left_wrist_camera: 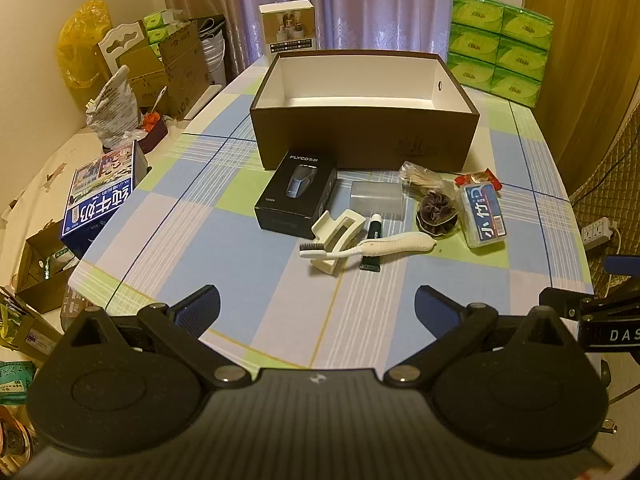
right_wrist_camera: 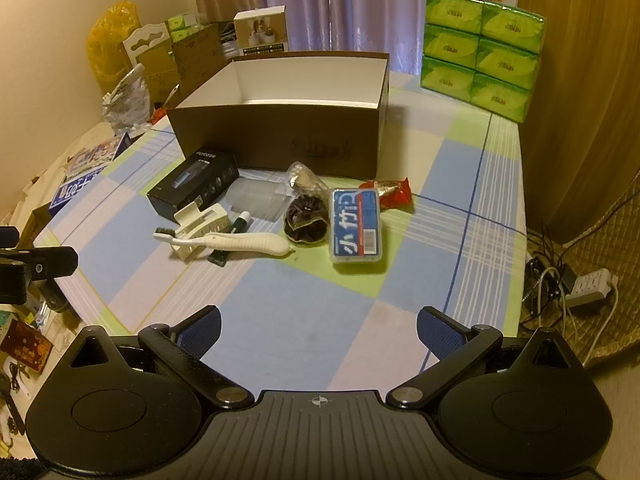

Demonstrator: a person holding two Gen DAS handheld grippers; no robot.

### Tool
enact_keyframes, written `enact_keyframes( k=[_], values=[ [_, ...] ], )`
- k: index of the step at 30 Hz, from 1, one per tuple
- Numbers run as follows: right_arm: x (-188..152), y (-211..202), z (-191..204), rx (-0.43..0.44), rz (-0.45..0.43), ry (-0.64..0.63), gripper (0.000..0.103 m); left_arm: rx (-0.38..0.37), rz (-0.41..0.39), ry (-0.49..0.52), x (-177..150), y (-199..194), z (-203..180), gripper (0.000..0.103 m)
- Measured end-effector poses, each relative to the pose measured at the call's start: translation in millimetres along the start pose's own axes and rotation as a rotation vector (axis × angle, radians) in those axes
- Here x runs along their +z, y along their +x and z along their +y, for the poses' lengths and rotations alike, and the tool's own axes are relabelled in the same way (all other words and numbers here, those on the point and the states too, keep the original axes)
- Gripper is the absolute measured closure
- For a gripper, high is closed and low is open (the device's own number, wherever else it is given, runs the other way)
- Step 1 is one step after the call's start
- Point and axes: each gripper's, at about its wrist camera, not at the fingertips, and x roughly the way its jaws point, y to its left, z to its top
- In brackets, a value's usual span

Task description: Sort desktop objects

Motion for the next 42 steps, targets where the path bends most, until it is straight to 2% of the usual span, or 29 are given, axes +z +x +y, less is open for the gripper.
enact_keyframes(
  k=[42],
  values=[
    [2, 7, 3, -0.004, 0.016, -0.002, 0.002, -0.014, 0.017, -0.003, 2, 16, 5, 0.001]
  ],
)
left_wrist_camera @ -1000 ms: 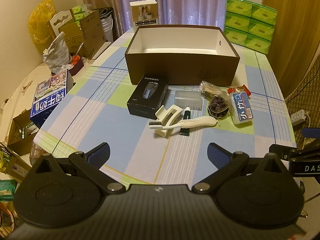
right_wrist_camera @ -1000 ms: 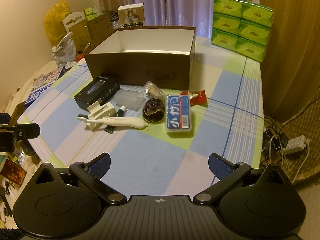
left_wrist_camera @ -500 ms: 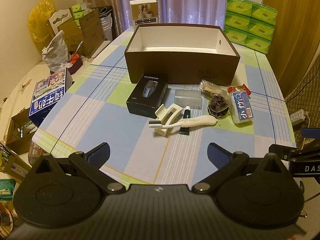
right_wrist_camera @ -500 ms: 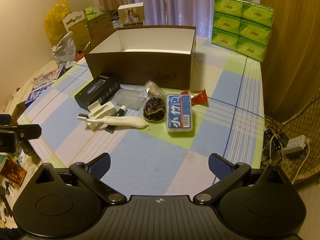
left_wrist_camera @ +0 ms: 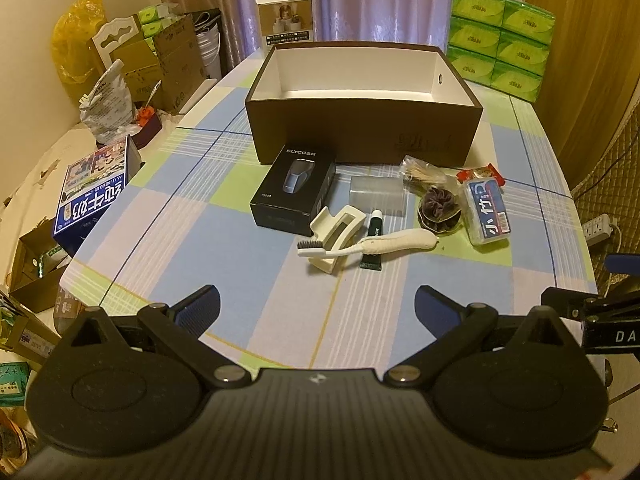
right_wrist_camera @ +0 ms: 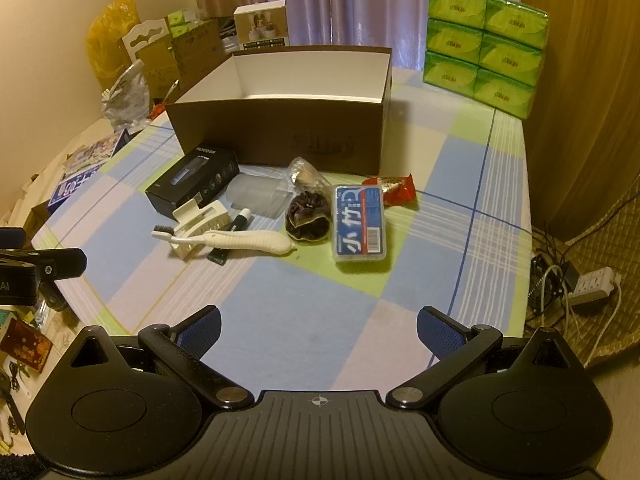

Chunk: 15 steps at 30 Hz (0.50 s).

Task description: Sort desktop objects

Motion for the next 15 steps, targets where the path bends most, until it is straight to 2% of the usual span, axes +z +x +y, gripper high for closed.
enact_keyframes(
  k=[15],
  values=[
    [3, 8, -2, -0.004, 0.009, 0.004, 0.002, -0.009, 0.008, 0.013, 7, 10, -1, 0.001]
  ],
)
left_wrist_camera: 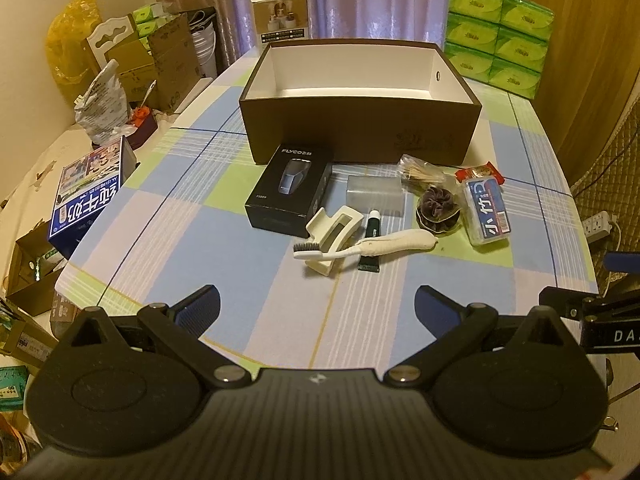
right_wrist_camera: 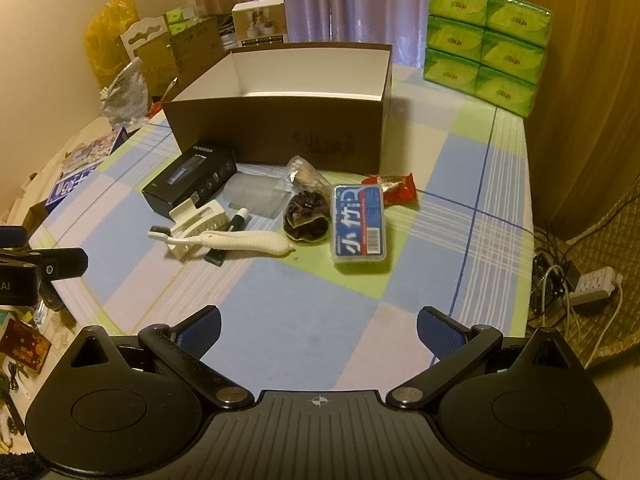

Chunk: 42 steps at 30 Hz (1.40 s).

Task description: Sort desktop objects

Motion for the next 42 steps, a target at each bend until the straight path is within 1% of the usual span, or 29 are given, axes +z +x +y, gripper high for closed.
enact_keyframes(
  k=[12, 17, 22, 29, 33, 42],
  values=[
    [4, 9, -5, 0.001, 0.011, 0.019, 0.002, -0.021, -0.007, 0.051, 4, 11, -4, 0.001],
    [6, 15, -8, 0.003, 0.008, 0.031, 0.002, -0.025, -0.026, 0.101, 8, 21, -5, 0.001],
    [8, 24, -19, 0.003, 0.015, 0.077, 0.002, -0.075, -0.039, 0.141, 12, 34, -5, 0.001],
    [4, 40, -26, 0.011, 0.027, 0.090, 0.002, -0.149, -0.038, 0.227, 19, 60, -11, 0.002],
    [2, 48, -31, -0.004, 0.036, 0.115, 0.002, -0.179, -0.029, 0.300, 23, 77, -17, 0.007],
    [-2, 60, -45, -0.053, 0.057, 0.198, 0.002, -0.242, 0.001, 0.460, 28, 114, -32, 0.027]
  ],
)
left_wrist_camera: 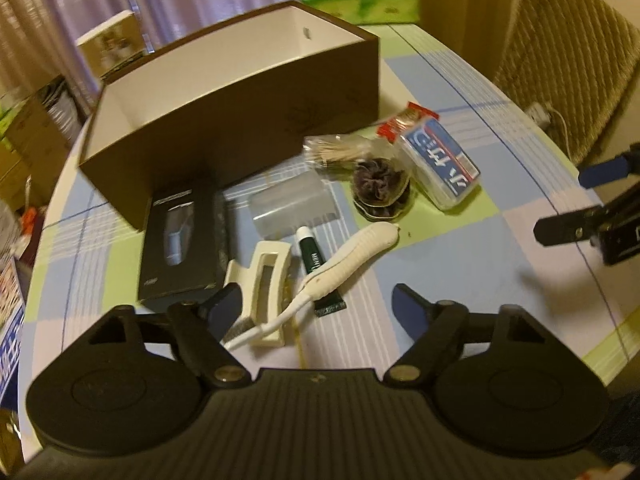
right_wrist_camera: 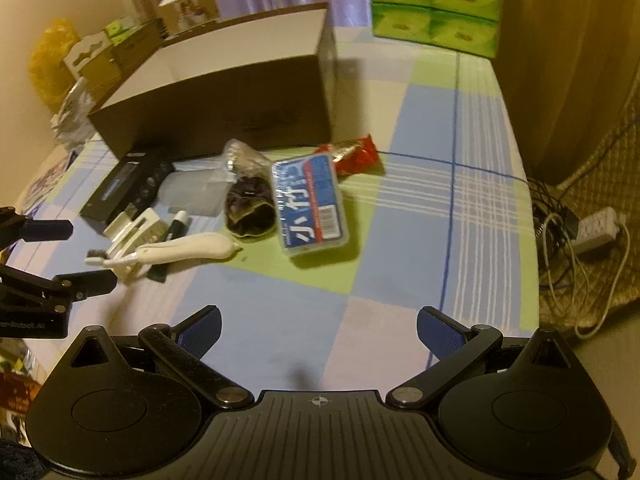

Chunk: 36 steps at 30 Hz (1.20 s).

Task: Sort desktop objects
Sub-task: 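Reach the left tool to the white toothbrush and close on its handle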

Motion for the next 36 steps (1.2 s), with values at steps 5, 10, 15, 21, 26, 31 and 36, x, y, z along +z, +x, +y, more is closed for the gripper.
enact_keyframes(
  k=[5, 10, 15, 21, 26, 31, 36],
  values=[
    [-3, 3, -9, -0.035, 0.014, 0.058, 0.002, -0.032, 0.017, 0.097, 5, 23, -3, 0.036],
    [-4, 5, -17, -0.073, 0.026, 0.107, 0.002, -0.083, 0.054, 0.152, 11, 50, -2, 0.050],
    [-5, 6, -23, -0.097, 0.038, 0.139, 0.002, -0.091, 0.108, 0.178, 14, 71, -1, 0.058],
    [-5, 10, -23, -0.102, 0.048, 0.145, 0.002, -0.125, 0.159, 0.140, 9, 78, -2, 0.081],
    [-3, 13, -21, -0.096, 0.051, 0.130, 0.002, -0.133, 0.180, 0.084, 0, 75, -9, 0.084],
    [-4, 14, -20, -0.088, 0.055, 0.112, 0.002, -0.132, 0.183, 0.008, 0, 77, -6, 0.083],
    [-4, 13, -20, -0.076, 0.050, 0.096, 0.002, -0.110, 0.176, -0.032, -3, 72, -5, 0.085]
  ],
)
